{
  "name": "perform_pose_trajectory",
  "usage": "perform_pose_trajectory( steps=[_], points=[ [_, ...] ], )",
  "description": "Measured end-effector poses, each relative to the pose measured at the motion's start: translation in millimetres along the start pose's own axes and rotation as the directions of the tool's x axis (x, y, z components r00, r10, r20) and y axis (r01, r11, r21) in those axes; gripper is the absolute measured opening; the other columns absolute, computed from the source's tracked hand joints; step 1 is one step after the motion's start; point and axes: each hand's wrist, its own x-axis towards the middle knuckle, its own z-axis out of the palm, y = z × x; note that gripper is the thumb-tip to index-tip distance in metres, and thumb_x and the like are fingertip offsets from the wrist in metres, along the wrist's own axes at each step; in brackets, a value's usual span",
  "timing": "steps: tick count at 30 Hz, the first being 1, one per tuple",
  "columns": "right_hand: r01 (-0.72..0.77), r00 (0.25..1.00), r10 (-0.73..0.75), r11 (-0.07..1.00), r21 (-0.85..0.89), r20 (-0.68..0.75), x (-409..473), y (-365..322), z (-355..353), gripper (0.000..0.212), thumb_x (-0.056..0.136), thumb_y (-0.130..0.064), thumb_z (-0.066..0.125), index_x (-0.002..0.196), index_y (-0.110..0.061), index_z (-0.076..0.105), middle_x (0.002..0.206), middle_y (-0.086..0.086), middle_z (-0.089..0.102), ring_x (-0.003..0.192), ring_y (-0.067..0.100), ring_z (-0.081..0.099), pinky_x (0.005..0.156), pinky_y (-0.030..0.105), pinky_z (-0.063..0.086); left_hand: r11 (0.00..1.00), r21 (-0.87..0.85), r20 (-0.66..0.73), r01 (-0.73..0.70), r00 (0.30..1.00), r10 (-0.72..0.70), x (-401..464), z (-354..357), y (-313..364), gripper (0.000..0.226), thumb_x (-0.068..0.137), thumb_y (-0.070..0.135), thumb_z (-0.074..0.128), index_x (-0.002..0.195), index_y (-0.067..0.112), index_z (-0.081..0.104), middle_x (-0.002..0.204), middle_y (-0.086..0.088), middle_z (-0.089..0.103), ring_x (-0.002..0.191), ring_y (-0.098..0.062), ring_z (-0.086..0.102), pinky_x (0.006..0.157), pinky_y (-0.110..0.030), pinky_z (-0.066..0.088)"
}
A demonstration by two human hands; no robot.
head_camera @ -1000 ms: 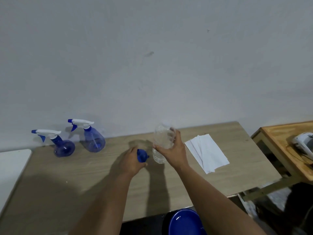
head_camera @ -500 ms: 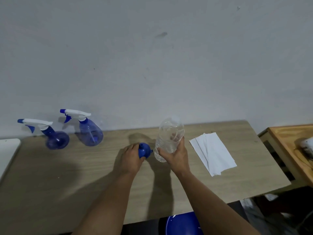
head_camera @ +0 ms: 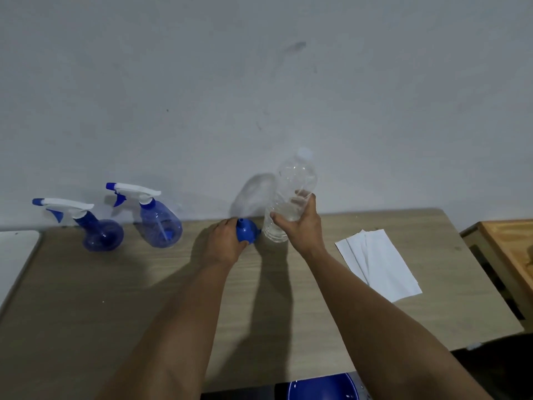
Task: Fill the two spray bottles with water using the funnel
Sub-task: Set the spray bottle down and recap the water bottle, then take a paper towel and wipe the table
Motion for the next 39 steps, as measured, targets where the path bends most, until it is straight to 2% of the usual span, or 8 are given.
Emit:
perform_pose_trajectory(
  steps=[3, 7, 12, 16, 20, 24, 32, 39],
  points=[
    [0.002, 0.999, -0.003, 1.000, 0.010, 0.033, 12.4, 5.7, 7.1, 0.071, 0.074, -0.030, 0.094, 0.125, -0.032, 0.046, 0.111, -0.021, 0.065, 0.101, -0.007, 0.065, 0.089, 0.023, 0.056, 1.000, -0.010, -0.008, 0.027, 1.000, -0.027, 9.1, 3.2, -6.8, 0.042, 0.074, 0.032, 0.078, 0.113, 0.023, 0.064, 0.107, 0.000, 0.070, 0.095, -0.024, 0.065, 0.080, -0.034, 0.049],
    [0.016, 0.998, -0.016, 1.000, 0.000, 0.065, 14.7, 15.8, 17.5, 0.076, 0.073, -0.036, 0.093, 0.131, -0.031, 0.044, 0.124, -0.007, 0.066, 0.111, 0.010, 0.067, 0.092, 0.031, 0.058, 1.000, -0.013, -0.005, 0.022, 1.000, -0.023, 17.2, 10.2, -16.7, 0.033, 0.074, 0.028, 0.076, 0.105, 0.021, 0.067, 0.101, -0.001, 0.070, 0.093, -0.025, 0.065, 0.073, -0.030, 0.043],
    [-0.010, 0.993, 0.013, 1.000, -0.026, 0.117, 12.4, 19.8, 20.4, 0.083, 0.076, -0.033, 0.093, 0.139, -0.033, 0.039, 0.129, -0.010, 0.064, 0.114, 0.010, 0.065, 0.091, 0.025, 0.054, 1.000, -0.019, -0.005, -0.018, 1.000, 0.017, 23.5, 11.3, -25.6, 0.028, 0.073, 0.033, 0.075, 0.098, 0.025, 0.066, 0.098, 0.003, 0.070, 0.091, -0.024, 0.066, 0.074, -0.034, 0.051],
    [-0.071, 0.990, 0.079, 0.995, -0.076, 0.117, -3.4, 11.3, 13.5, 0.103, 0.075, -0.027, 0.093, 0.155, -0.025, 0.028, 0.130, -0.009, 0.058, 0.115, 0.009, 0.060, 0.083, 0.004, 0.044, 0.999, 0.001, 0.020, -0.032, 0.999, 0.032, 11.7, -2.2, -25.7, 0.034, 0.073, 0.033, 0.077, 0.104, 0.025, 0.066, 0.103, 0.003, 0.070, 0.092, -0.024, 0.066, 0.075, -0.032, 0.051],
    [-0.164, 0.982, 0.178, 0.972, -0.167, 0.071, -42.4, -9.9, -1.3, 0.120, 0.076, -0.038, 0.091, 0.165, -0.020, 0.013, 0.159, 0.009, 0.042, 0.145, 0.023, 0.044, 0.113, 0.031, 0.040, 1.000, -0.002, 0.041, -0.025, 0.999, 0.025, -19.4, -24.8, -19.2, 0.044, 0.075, 0.038, 0.077, 0.116, 0.026, 0.064, 0.112, 0.000, 0.069, 0.100, -0.027, 0.066, 0.079, -0.032, 0.050],
    [-0.215, 0.972, 0.235, 0.931, -0.293, 0.031, -91.3, -34.2, -28.1, 0.106, 0.084, -0.038, 0.083, 0.164, -0.020, 0.016, 0.159, 0.014, 0.043, 0.145, 0.030, 0.045, 0.112, 0.036, 0.041, 0.994, -0.070, 0.061, -0.082, 0.994, 0.086, -55.6, -35.3, 0.7, 0.074, 0.072, 0.044, 0.084, 0.136, 0.017, 0.057, 0.132, -0.007, 0.062, 0.119, -0.032, 0.059, 0.096, -0.039, 0.048],
    [-0.348, 0.934, 0.292, 0.870, -0.348, -0.204, -162.7, -61.4, -112.3, 0.077, 0.091, -0.040, 0.075, 0.156, -0.021, 0.037, 0.150, 0.010, 0.054, 0.136, 0.027, 0.052, 0.109, 0.038, 0.045, 0.930, -0.137, 0.091, -0.341, 0.931, 0.354, -96.9, -44.3, 78.6, 0.073, 0.080, 0.045, 0.079, 0.141, 0.015, 0.052, 0.142, -0.006, 0.056, 0.129, -0.027, 0.052, 0.104, -0.040, 0.046],
    [-0.436, 0.877, 0.328, 0.851, -0.294, -0.351, -173.5, -40.9, -188.0, 0.061, 0.091, -0.034, 0.071, 0.146, -0.020, 0.049, 0.135, 0.005, 0.063, 0.120, 0.024, 0.062, 0.097, 0.039, 0.052, 0.908, -0.086, 0.106, -0.410, 0.902, 0.418, -100.7, -14.9, 147.3, 0.071, 0.083, 0.048, 0.074, 0.143, 0.018, 0.050, 0.143, -0.003, 0.052, 0.131, -0.027, 0.049, 0.104, -0.039, 0.044]
  ],
)
